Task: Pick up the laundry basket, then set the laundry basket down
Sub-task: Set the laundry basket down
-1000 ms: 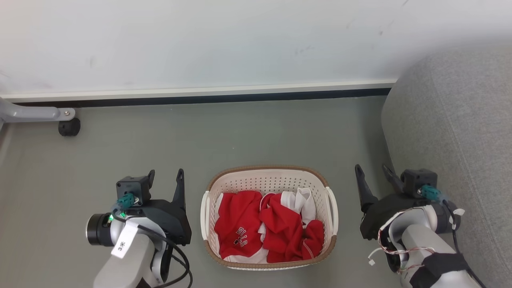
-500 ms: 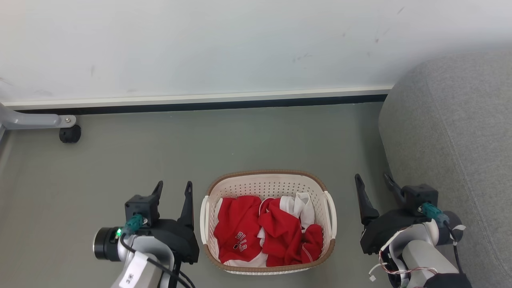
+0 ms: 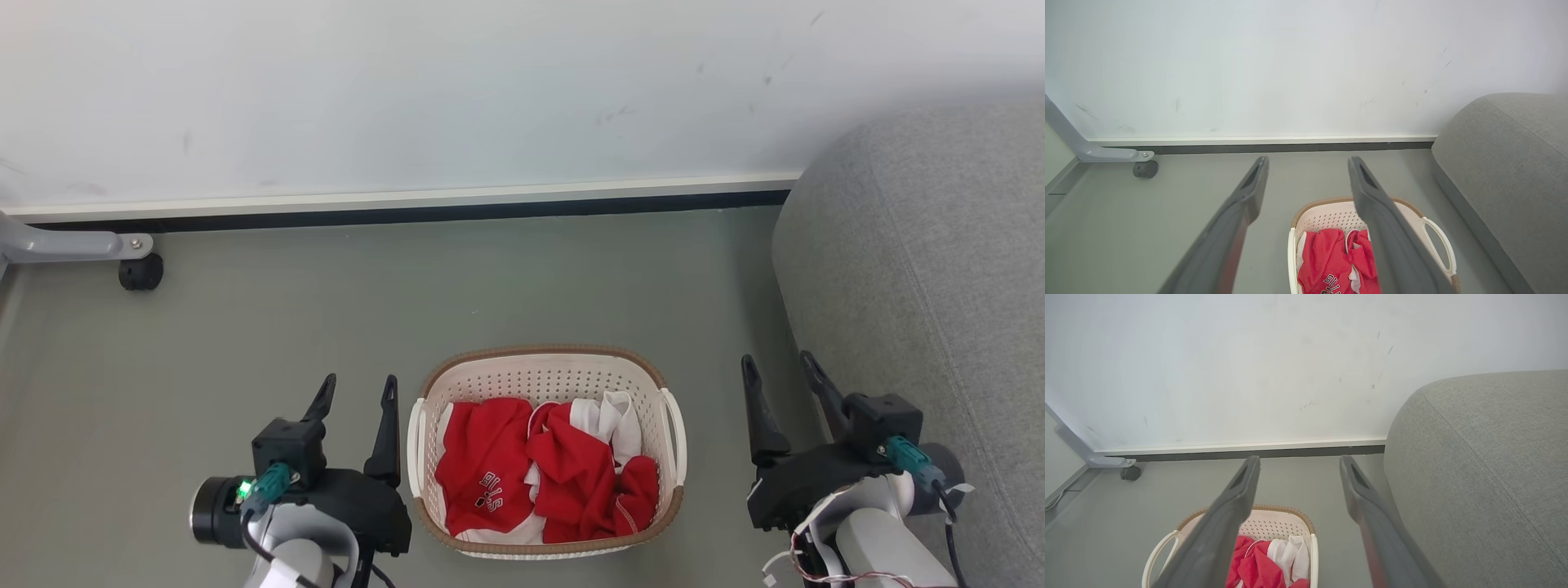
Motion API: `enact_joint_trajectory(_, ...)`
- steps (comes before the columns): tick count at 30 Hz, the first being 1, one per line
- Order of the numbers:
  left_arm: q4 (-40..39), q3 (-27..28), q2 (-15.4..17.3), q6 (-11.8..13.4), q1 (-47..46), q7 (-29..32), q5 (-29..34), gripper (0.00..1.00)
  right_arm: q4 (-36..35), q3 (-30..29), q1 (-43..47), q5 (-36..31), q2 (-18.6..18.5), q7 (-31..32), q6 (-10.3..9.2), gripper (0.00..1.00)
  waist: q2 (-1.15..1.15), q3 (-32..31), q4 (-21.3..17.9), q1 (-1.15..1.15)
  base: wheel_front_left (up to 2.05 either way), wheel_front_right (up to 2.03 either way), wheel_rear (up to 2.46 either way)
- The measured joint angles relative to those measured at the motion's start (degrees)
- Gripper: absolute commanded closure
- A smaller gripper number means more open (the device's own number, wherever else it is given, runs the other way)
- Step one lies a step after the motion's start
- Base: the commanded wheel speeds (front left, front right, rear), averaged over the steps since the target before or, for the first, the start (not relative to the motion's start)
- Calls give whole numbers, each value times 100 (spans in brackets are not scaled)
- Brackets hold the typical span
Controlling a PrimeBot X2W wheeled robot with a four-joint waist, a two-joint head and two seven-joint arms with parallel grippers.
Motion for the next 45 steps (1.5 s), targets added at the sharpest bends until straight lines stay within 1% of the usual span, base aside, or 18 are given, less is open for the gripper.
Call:
enact_joint_trajectory(5, -226, 120, 43, 8, 170, 0, 53, 0, -302, -100, 190, -58, -10, 0, -51, 0, 0, -3, 8, 0, 0, 0, 0)
enact_joint_trajectory(7, -320, 174, 55, 53, 229, 0, 90, 0, -393, -134, 265, -77, -19, 0, -54, 0, 0, -7, 10, 0, 0, 0, 0)
enact_joint_trajectory(16, -705, 368, 83, 56, 515, 0, 235, 0, -861, -267, 558, -198, -52, -1, -141, 0, 0, -52, 8, 0, 0, 0, 0)
enact_joint_trajectory(25, -1031, 546, 83, 76, 738, 0, 353, 0, -1230, -405, 798, -255, -58, -1, -164, 0, 0, -86, 21, 1, 0, 0, 0)
enact_joint_trajectory(35, -1288, 843, 78, 101, 945, 0, 413, 0, -1539, -569, 974, -272, -57, -1, -202, 0, 0, -116, 23, 1, 0, 0, 0)
enact_joint_trajectory(45, -1287, 858, 124, 105, 1003, 0, 659, 0, -1691, -666, 1082, -312, -57, -1, -205, 0, 0, -131, 49, 1, 0, 0, 0)
